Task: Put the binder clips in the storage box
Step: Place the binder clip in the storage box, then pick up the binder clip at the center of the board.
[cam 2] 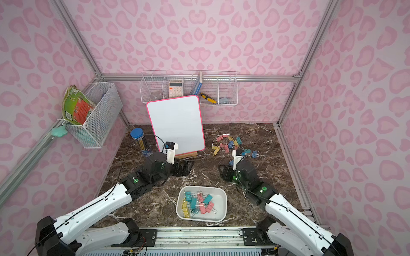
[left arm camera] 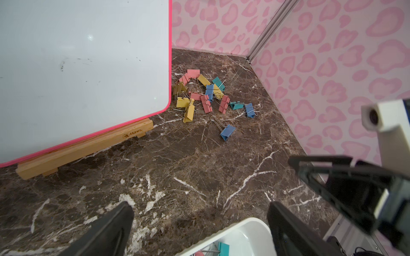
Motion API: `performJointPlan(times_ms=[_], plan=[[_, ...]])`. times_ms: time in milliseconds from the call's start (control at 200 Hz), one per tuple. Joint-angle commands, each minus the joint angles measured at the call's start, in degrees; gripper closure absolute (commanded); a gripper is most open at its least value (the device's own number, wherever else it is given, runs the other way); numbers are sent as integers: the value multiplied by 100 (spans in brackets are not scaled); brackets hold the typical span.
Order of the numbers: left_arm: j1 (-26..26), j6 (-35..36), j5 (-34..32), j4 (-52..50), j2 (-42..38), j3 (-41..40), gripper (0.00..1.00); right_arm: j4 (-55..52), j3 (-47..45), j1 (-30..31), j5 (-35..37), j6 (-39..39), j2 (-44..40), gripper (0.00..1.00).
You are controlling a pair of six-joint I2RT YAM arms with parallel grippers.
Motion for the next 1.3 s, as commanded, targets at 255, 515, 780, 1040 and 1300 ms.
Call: performJointPlan(times_ms=[255,515,780,1040,1300], plan=[[-42,130,879,123,202,160,1,-79,1093,-3469,-624,-732,2334,44],[-43,151,704,-190,69,157,1,682,1532,-4484,-2352,-855,3987,40],[-43,169,621,-250,35,190,1,1269,1843,-4708,-3045,-893,4789,48],[-41,143,668,-173,155,251,1,1261,1911,-4700,-3172,-977,5049,61],[-43,169,634,-205,158,287,1,1374,1859,-4666,-3031,-819,5150,72]])
